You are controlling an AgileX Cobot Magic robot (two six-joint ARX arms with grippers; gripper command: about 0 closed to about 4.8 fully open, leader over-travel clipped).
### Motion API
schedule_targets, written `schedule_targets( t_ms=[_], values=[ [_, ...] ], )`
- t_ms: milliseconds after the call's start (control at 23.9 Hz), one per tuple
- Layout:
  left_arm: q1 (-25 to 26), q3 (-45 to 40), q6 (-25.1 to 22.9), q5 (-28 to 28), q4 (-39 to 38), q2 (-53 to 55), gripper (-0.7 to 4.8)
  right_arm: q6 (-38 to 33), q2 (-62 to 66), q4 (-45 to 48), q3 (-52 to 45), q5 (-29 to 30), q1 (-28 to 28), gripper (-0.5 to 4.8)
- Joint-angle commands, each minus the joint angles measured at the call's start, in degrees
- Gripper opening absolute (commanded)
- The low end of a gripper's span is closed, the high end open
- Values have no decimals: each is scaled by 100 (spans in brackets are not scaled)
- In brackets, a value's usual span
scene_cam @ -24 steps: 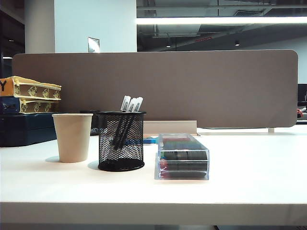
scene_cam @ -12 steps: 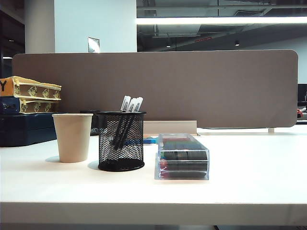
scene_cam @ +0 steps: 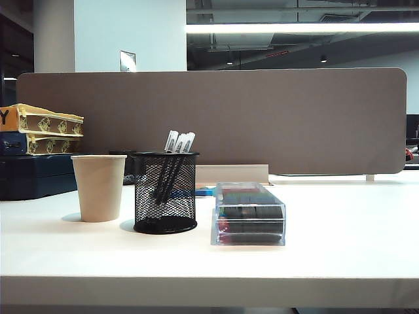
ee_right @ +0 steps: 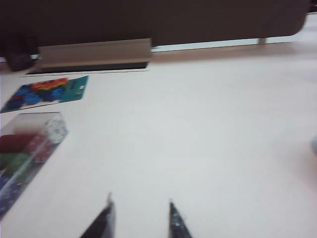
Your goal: Pick up one pen and put it in the pen container.
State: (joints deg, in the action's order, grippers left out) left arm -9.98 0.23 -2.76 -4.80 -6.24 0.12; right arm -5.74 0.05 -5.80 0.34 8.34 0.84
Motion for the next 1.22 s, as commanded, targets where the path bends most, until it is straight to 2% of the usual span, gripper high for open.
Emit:
schedule_targets(
  t_ms=[42, 629, 755, 796, 922, 964, 1090, 1216],
  values=[
    [-9, 20, 17, -422, 87, 2, 180, 142, -22, 155, -31, -378, 13, 134],
    [-9, 28, 20, -407, 1128, 2, 178, 144, -22, 728, -28, -376, 17, 132],
    [-9, 28, 20, -398, 1145, 2, 178, 144, -22, 911, -26, -372, 17, 85],
    [-9, 28, 22, -398, 1150, 2, 175, 144, -22, 953, -24, -372, 17, 84],
    [-9, 28, 20, -396, 1150, 2, 77, 144, -22, 946, -15, -372, 17, 81],
    [-9, 28, 22, -391, 1150, 2, 45, 144, -22, 949, -15, -372, 15, 43],
    [-9, 28, 22, -393, 1141, 2, 2, 142, -22, 944, -15, -361, 15, -6],
    [-9, 28, 24, -398, 1143, 2, -6, 131, -22, 942, -15, -328, 15, -5]
  ],
)
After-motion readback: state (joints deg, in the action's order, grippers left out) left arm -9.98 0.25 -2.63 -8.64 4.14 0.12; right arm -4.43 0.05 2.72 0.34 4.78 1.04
